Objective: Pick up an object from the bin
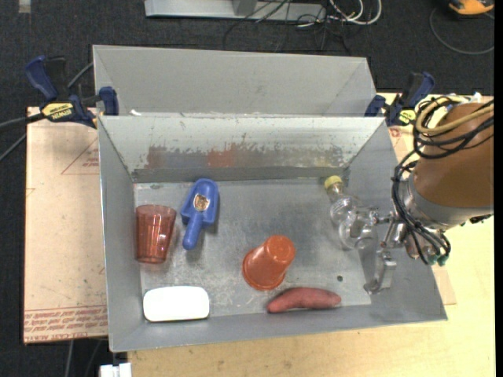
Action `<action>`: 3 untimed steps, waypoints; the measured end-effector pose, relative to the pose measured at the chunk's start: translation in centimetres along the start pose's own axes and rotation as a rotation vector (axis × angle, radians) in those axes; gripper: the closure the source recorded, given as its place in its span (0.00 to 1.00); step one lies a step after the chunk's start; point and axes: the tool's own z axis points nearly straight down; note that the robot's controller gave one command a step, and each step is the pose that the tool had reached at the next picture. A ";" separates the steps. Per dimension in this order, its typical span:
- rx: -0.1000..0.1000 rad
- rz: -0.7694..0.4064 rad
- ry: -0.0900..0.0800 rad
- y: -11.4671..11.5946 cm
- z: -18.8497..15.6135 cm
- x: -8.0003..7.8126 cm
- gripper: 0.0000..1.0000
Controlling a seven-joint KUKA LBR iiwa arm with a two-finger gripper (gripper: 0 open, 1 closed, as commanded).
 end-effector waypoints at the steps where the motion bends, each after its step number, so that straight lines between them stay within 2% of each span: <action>1: 0.001 -0.004 -0.008 0.1 -0.4 -0.2 0.00; 2: -0.002 0.262 -0.004 -3.6 9.0 -2.8 0.00; 3: 0.003 -0.139 -0.016 -3.7 4.3 -6.7 0.00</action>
Offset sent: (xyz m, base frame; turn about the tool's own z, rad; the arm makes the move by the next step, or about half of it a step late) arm 0.0342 -0.0494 -0.1237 0.3515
